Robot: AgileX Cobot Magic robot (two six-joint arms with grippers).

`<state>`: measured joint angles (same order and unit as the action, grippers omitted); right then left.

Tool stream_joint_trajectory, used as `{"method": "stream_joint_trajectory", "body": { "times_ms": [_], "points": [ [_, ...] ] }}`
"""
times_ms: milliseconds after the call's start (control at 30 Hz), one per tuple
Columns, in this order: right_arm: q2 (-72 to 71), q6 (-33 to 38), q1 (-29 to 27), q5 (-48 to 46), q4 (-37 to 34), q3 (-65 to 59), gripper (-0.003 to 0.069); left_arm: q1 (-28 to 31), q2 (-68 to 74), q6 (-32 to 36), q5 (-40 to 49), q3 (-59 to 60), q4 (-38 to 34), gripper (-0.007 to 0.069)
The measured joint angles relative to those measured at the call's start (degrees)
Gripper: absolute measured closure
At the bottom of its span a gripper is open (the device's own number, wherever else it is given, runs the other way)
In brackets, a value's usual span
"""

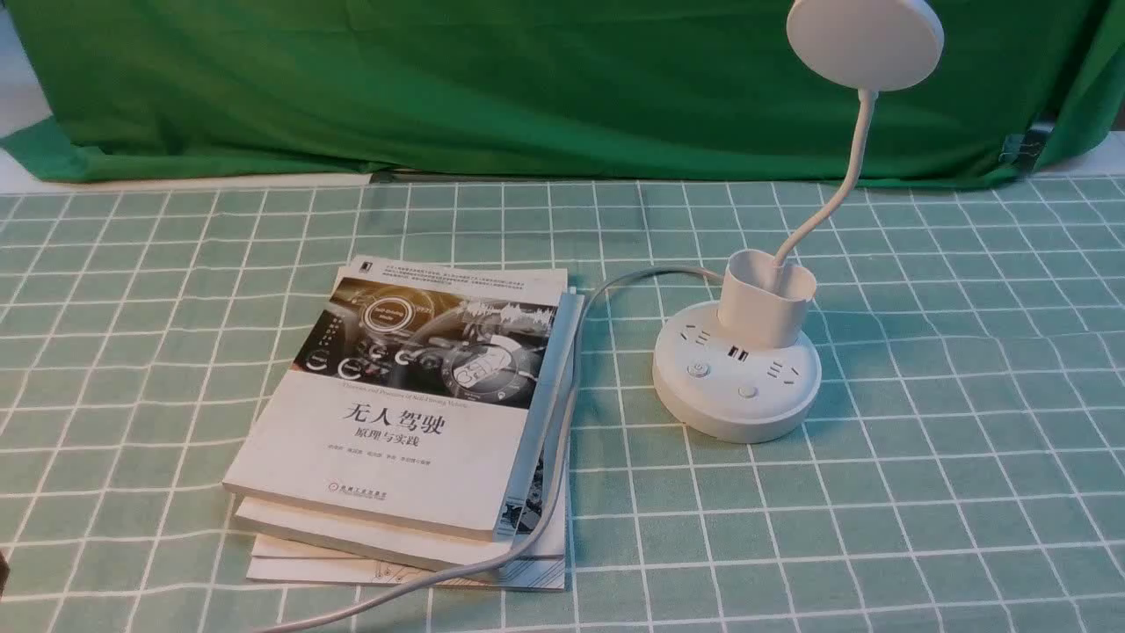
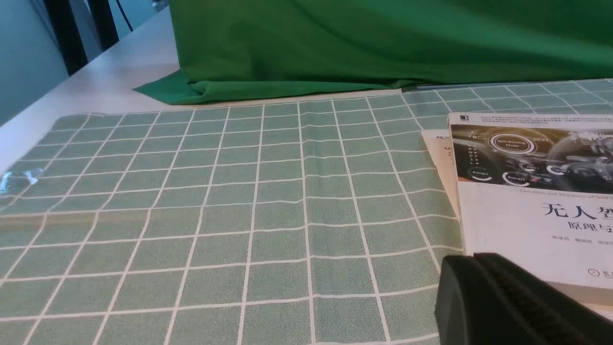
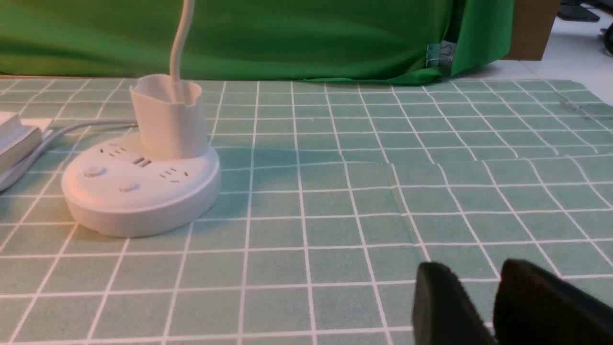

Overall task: Turn on the table lamp.
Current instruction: 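Press the button on the base of the white desk lamp with the right gripper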

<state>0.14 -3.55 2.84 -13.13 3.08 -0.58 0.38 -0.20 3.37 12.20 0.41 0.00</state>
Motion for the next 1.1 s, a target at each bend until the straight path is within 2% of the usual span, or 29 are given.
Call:
{"method": "stream_joint_trajectory", "body": {
  "times_ms": [933,1000,1067,1100],
  "points": [
    [0.00,-0.15,0.00,0.05,-0.18,0.00,0.0419,0.00,0.00,0.00,0.00,0.00,0.00,0.0603],
    [0.00,-1.80,0.00,0.69,-0.94,0.00,0.0419,0.00,0.00,0.00,0.00,0.00,0.00,0.0603],
    [0.00,-8.43,0.00,2.62,-2.08,0.00,0.0419,0.00,0.00,0.00,0.00,0.00,0.00,0.0603],
    [0.00,-9.26,0.00,3.08,-2.43,0.00,0.0419,0.00,0.00,0.00,0.00,0.00,0.00,0.0603]
  ]
}}
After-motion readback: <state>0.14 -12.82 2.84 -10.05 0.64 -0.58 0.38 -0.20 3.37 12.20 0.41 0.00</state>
